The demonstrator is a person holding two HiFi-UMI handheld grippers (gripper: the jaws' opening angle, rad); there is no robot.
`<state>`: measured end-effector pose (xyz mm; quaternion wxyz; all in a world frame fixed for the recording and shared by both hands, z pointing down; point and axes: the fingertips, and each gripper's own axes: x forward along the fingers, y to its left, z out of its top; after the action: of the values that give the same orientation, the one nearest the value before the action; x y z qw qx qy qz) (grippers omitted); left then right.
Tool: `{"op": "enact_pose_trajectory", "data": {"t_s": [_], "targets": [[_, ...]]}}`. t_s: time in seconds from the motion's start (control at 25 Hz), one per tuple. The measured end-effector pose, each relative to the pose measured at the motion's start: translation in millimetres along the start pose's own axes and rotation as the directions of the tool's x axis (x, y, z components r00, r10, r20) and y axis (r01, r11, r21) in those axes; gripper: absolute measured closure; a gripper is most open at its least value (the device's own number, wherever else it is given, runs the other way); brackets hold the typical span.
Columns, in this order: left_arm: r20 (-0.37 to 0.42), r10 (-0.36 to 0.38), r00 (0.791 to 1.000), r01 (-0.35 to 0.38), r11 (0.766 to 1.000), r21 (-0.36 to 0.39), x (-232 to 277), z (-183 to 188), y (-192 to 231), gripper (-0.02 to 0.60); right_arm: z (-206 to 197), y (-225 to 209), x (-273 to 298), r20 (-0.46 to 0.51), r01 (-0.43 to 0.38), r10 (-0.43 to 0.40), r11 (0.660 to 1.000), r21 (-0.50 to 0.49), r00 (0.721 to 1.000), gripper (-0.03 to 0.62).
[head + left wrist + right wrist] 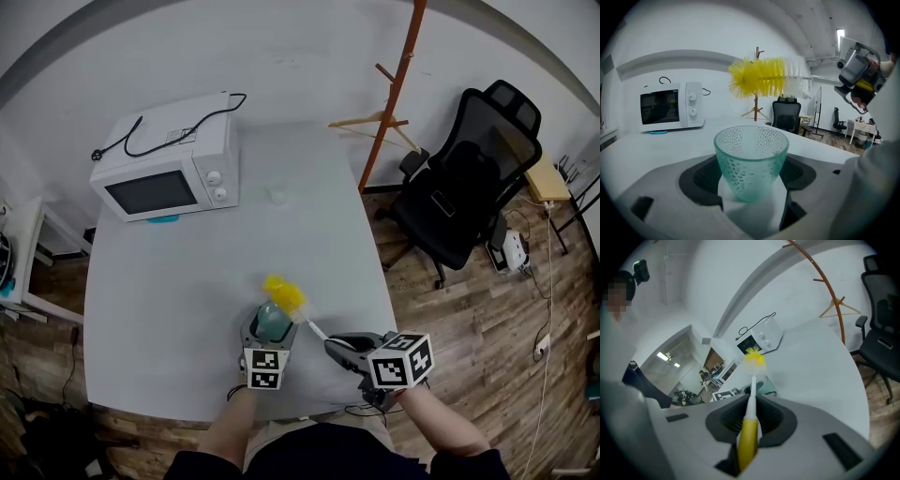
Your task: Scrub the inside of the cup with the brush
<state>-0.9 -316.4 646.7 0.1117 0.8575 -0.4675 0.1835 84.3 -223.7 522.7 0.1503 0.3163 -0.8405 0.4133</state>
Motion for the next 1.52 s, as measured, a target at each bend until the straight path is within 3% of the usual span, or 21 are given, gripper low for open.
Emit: {"op": "enact_pose_trajectory", "data": {"t_s": [0.52,0.8,1.08,1.12,1.28,1.4,1.52], "targets": [[-0.012,-0.004,1.000,0.003,0.999,-0.038,-7,0,3,0.202,-1,-1,-3,0.044,0.020,-0.021,1.000,0.016,0.999,0.543],[0.020,-0.001,1.000,0.002,0.997,-0.073,-48,10,-1,0.202,-9,2,-4,0.122,0.096,-0.093,0.995,-0.014,0.988,0.543],[0.072,0.002,0.997,0.008,0.991,-0.134,-97,21,-7,0.208,-15,12,-7,0.233,0.205,-0.179,0.974,-0.092,0.956,0.543],[0.080,0.007,0.997,0.004,0.991,-0.137,-103,24,-7,0.227,-16,15,-7,0.245,0.220,-0.188,0.969,-0.111,0.951,0.543],[0.121,0.057,0.991,-0.037,0.986,-0.164,-132,33,-3,0.427,-25,28,-6,0.275,0.271,-0.213,0.944,-0.190,0.937,0.543],[0.135,0.073,0.988,-0.053,0.987,-0.151,-151,35,-3,0.517,-34,38,-5,0.297,0.298,-0.224,0.926,-0.234,0.928,0.543],[0.134,0.072,0.988,-0.054,0.990,-0.134,-165,34,-5,0.549,-40,48,-4,0.317,0.314,-0.228,0.915,-0.254,0.920,0.543]]}}
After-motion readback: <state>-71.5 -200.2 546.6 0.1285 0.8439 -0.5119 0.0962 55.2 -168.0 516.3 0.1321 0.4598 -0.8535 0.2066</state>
